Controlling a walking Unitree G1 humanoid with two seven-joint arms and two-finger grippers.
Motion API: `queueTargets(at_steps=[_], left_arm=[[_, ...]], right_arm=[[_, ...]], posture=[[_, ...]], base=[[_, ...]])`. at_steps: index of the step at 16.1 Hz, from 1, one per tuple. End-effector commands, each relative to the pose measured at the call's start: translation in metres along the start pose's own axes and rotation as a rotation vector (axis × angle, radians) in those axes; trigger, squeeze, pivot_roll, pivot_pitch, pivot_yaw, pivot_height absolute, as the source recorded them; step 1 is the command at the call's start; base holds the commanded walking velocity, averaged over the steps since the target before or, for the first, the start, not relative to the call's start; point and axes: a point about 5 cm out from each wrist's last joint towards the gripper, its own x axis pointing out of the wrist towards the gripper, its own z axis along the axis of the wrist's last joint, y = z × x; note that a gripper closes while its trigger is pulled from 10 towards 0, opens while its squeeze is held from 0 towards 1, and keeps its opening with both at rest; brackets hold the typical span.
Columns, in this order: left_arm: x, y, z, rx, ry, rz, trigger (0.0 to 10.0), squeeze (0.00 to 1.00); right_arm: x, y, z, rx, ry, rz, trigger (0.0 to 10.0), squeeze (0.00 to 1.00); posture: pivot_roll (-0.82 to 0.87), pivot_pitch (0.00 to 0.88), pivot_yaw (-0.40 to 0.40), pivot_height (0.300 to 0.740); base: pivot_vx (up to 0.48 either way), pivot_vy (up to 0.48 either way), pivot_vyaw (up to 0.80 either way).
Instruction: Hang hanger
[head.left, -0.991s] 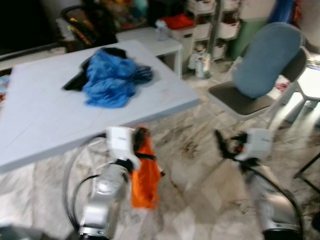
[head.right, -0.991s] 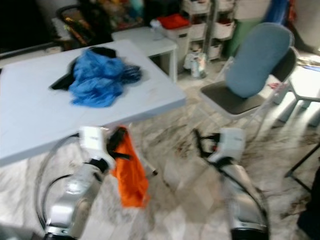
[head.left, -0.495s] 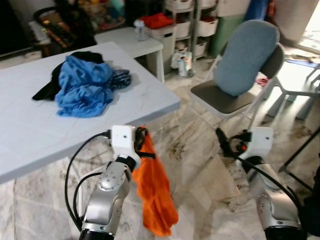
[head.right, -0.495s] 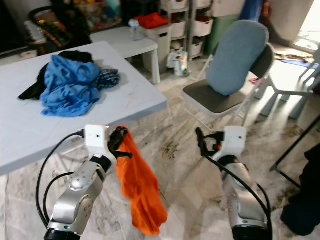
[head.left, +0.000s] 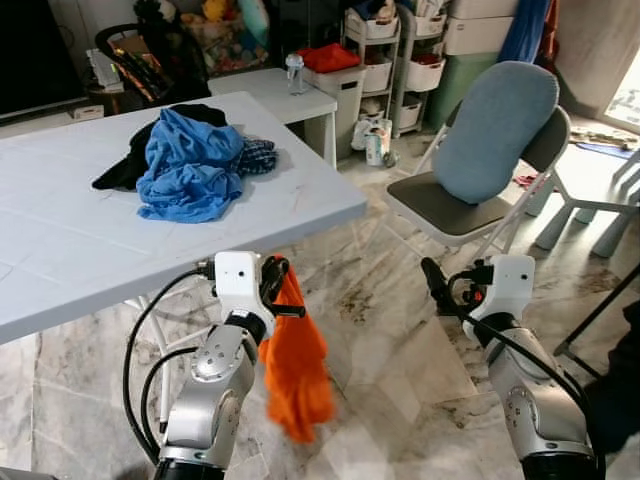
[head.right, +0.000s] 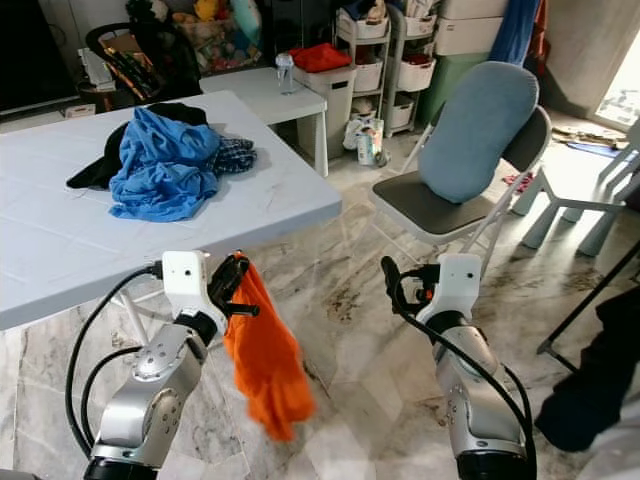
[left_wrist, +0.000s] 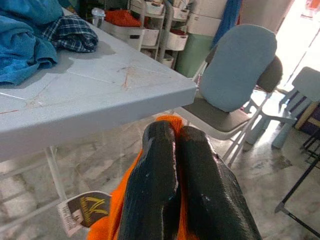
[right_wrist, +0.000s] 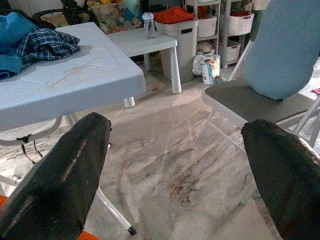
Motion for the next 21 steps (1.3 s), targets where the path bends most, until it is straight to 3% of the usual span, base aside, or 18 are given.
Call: queueTargets(at_steps=[1,15,21], left_arm=[[0.001,-0.006,0.001,-0.024,-0.007,-0.022,10.0,0.0],[0.0,-0.009,0.0,-0.038,0.014,-0.054,10.0,0.0],[-0.004,-0.019,0.0,-0.056,0.016,-0.147,10.0,0.0]], right_arm=[[0.002,0.0,0.002,-0.005,-0.003,-0.005,10.0,0.0],[0.002,-0.001,0.002,-0.011,-0.003,-0.016,10.0,0.0],[0.002,-0.001,0.0,-0.012,0.003,-0.027,10.0,0.0]], posture=[[-0.13,0.0,0.005,0.74],[-0.13,0.0,0.006,0.74],[-0.13,0.0,0.01,0.74]], base=[[0.0,0.277,0.0],[0.0,0.461,0.0],[0.0,0.0,0.0]])
